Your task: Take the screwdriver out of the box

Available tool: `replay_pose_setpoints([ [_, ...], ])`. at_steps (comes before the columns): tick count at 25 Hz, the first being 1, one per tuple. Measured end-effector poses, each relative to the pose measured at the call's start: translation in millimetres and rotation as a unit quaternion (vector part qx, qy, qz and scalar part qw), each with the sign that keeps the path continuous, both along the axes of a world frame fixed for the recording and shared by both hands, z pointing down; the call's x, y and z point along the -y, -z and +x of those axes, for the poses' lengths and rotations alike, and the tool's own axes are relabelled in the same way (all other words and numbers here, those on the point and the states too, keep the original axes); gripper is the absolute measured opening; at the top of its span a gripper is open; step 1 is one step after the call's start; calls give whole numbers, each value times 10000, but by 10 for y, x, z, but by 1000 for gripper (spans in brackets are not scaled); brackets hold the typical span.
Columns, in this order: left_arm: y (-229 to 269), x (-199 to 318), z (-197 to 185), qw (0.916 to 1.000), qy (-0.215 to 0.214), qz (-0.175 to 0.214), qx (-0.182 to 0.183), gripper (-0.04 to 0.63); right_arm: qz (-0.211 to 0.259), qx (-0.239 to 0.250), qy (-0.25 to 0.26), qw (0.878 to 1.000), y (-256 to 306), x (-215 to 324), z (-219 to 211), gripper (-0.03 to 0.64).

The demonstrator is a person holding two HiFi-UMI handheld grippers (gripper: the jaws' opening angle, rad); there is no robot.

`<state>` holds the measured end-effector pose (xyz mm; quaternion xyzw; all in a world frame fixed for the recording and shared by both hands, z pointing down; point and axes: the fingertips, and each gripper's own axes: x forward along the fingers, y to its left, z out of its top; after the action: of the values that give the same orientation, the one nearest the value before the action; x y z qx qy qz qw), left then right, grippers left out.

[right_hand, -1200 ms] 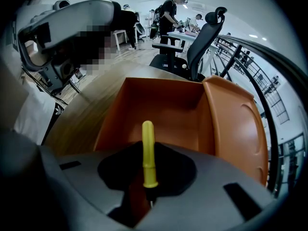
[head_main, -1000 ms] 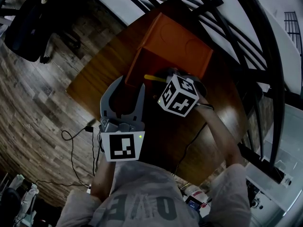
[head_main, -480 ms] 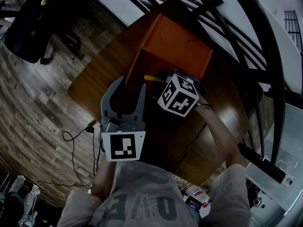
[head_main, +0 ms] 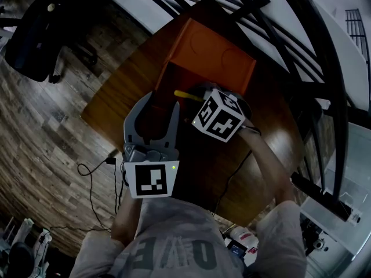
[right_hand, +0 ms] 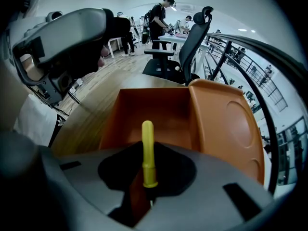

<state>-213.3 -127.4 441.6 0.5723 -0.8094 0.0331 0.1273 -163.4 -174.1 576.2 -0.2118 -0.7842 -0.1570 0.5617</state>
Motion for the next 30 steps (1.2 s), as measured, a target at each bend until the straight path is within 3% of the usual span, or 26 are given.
replay_pose_setpoints([
  [11, 450, 154, 6, 9987, -150, 267, 418, 163, 50, 1058, -540, 9929, 779, 100, -120, 81],
  [15, 675, 215, 38, 9967, -212, 440, 651, 163, 161, 1605, -742, 9841, 1165, 108, -102, 81],
  [18, 907, 237, 19, 9956, -167, 712, 592, 163, 250, 2114, -1047, 9714, 1496, 145, -73, 81],
  [23, 1324, 402, 150, 9889, -481, 1023, 965, 163, 352, 3158, -1870, 9295, 2068, 308, 156, 81],
  [30, 1835, 604, 728, 9757, -1258, 1338, 1197, 163, 809, 4510, -2931, 8392, 3016, 431, 787, 81],
])
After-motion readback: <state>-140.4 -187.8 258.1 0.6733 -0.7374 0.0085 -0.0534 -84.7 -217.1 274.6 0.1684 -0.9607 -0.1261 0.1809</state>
